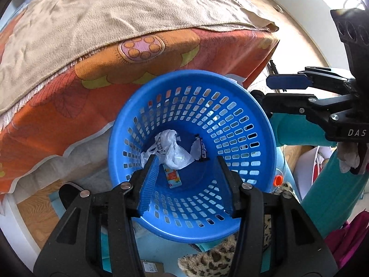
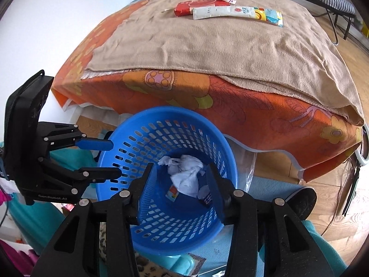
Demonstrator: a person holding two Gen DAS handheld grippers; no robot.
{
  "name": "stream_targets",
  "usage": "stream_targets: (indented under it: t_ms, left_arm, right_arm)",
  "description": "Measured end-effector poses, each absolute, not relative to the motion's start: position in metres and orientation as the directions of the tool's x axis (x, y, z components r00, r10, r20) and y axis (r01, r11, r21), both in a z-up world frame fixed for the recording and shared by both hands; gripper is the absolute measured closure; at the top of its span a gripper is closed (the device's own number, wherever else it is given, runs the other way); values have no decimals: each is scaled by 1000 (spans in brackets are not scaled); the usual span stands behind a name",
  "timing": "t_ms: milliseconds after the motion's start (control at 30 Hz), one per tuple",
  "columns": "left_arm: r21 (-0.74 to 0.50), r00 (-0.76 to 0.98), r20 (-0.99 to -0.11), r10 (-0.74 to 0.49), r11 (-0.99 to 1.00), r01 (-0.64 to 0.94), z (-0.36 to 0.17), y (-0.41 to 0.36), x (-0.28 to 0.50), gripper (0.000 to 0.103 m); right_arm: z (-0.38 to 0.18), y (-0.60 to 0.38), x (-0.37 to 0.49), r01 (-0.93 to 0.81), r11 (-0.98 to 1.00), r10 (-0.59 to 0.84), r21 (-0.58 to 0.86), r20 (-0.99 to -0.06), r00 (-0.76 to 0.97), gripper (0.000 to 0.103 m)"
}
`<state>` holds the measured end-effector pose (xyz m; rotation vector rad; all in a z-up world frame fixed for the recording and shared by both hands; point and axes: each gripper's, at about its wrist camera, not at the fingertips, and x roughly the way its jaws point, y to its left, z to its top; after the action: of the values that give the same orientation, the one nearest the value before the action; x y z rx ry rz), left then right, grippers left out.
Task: Collect trash
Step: 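Move both tools back over the blanket toward the cotton swab and label tag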
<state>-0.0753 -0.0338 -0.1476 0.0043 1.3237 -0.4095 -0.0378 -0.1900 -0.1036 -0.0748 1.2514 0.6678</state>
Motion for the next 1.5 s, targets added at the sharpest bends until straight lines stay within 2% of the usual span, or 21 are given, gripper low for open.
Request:
stream_targets:
  t_ms: [433,633,1067,1367,1500]
  left_arm:
    - [-197,257,-926,-275,936,292,-116,-23,-37,53]
    - [-199,306,-910,-279,942,269,-95,-13,-1,53]
    - [-205,403,-874,-273,957,206,-65,26,83,53]
    - [-137,444,-872,-204,974,179,-61,67,145,53]
    - [-85,448,-875,-182,970,227,-67,70,169,53]
  right_arm:
    - [-87,-193,-6,-473,833,419,287,-885,202,58]
    - [-70,-198,30,-444,857,407,261,-871,275,53]
    - [-44,-204,118,-381,882,417,278,-835,358,52]
    - [-32,-202,187,-342,884,445,317,-796,411,52]
    - [-34,-198,215,-326,880,463,346,-781,420,52]
